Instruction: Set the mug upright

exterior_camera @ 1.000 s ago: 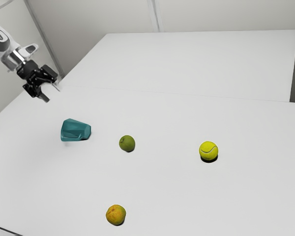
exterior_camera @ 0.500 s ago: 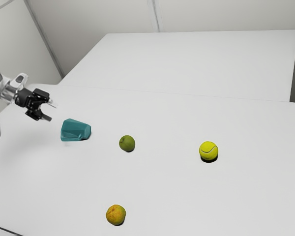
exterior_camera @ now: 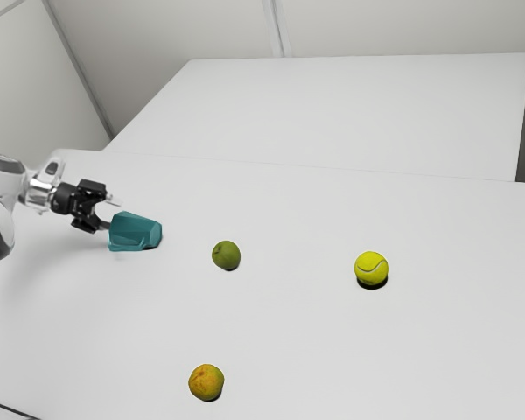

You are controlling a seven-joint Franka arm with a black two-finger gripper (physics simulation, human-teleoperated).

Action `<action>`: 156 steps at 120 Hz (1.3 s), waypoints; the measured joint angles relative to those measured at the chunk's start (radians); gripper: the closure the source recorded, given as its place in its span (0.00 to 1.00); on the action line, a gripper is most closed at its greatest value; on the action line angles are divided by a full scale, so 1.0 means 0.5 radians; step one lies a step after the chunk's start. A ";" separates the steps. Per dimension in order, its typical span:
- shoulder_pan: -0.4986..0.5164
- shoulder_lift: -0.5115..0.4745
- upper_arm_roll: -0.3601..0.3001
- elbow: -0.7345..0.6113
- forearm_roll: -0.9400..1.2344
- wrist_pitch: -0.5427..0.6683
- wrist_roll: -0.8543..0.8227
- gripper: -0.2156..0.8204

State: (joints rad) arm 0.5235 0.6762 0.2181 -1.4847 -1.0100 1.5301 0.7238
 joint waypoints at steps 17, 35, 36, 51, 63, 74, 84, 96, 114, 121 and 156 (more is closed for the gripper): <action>0.000 0.008 -0.005 -0.081 -0.054 0.013 0.032 0.21; -0.003 -0.010 -0.012 -0.111 -0.073 0.008 0.044 0.52; -0.003 -0.011 -0.012 -0.111 -0.074 0.008 0.044 0.54; -0.005 -0.032 -0.012 -0.098 -0.062 0.005 0.052 0.76; -0.005 -0.057 -0.011 -0.098 -0.047 0.003 0.055 0.85; -0.007 -0.077 -0.012 -0.103 -0.039 0.001 0.055 0.90; -0.011 -0.112 -0.013 -0.113 -0.036 -0.011 0.055 0.92; -0.020 -0.197 -0.013 -0.156 -0.033 -0.044 0.055 0.93; -0.067 -0.369 -0.013 -0.240 0.009 -0.073 0.048 0.94; -0.107 -0.465 -0.013 -0.250 0.105 -0.074 0.031 0.94; -0.477 -0.809 -0.080 -0.249 0.937 0.081 -0.131 0.94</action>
State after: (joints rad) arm 0.2849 0.2719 0.1783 -1.6091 -0.5413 1.5708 0.6583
